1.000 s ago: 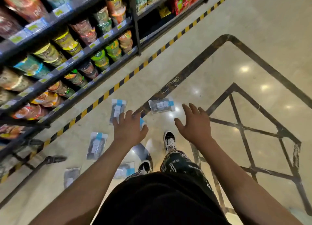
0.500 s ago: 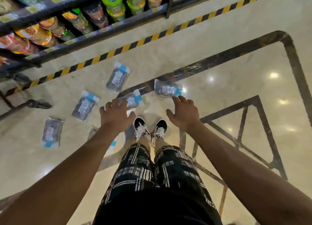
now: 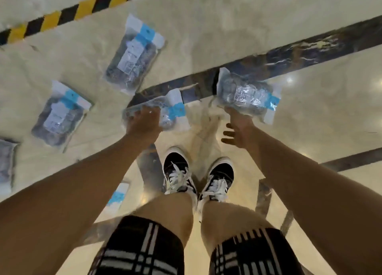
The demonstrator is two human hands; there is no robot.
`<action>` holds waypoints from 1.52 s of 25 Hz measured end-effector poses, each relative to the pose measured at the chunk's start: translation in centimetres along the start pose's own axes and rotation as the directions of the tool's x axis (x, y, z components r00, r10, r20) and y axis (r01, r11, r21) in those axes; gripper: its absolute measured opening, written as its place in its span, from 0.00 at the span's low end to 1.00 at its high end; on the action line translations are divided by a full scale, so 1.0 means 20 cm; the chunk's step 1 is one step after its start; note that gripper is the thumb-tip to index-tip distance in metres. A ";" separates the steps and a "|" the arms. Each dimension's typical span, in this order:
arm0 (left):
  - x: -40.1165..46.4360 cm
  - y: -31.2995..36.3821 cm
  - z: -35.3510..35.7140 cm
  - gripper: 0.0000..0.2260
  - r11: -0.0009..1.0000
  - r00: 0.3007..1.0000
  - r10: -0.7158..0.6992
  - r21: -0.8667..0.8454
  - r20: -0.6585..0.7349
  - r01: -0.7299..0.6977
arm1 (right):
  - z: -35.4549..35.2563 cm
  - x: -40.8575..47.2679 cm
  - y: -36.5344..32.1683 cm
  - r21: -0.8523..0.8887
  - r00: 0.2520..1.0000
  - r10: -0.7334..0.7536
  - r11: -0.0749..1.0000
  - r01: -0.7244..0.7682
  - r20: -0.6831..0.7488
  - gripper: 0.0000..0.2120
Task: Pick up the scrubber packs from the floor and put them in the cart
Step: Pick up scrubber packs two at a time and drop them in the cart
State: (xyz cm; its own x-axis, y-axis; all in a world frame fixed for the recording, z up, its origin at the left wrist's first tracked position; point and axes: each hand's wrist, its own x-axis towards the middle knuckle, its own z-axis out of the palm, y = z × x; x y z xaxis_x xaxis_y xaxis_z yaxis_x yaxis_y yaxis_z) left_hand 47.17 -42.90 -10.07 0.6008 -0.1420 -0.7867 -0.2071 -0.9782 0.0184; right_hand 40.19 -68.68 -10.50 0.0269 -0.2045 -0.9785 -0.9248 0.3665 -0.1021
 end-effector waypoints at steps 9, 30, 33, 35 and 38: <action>0.60 -0.26 0.18 0.31 0.996 0.996 -0.060 -0.066 0.060 0.064 | -0.01 0.81 -0.10 0.608 0.992 0.058 0.786 -0.115 0.114 0.28; -1.78 0.27 -1.00 0.24 0.230 0.922 -0.387 -0.965 0.027 0.125 | -0.61 -2.13 -0.13 -0.183 0.837 -0.533 0.817 0.547 0.125 0.17; -2.14 0.25 -1.16 0.20 0.066 0.890 -0.453 -0.993 0.057 0.096 | -0.68 -2.48 -0.14 -0.313 0.778 -0.608 0.717 0.623 0.155 0.29; -2.38 0.23 -1.23 0.17 -0.025 0.865 -0.499 -0.999 0.049 0.042 | -0.72 -2.68 -0.15 -0.318 0.736 -0.653 0.670 0.671 0.178 0.28; -2.69 0.19 -1.25 0.21 -0.137 0.828 -0.559 -0.990 0.041 -0.044 | -0.72 -2.94 -0.14 -0.354 0.667 -0.709 0.577 0.736 0.231 0.21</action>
State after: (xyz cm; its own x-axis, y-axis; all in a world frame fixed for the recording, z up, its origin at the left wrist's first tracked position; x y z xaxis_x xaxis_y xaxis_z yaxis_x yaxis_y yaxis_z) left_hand 33.34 -42.69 47.81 0.5819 0.4350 -0.6872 0.7663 -0.0102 0.6424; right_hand 35.74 -70.77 49.89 0.7609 -0.1866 -0.6215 -0.6483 -0.2603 -0.7155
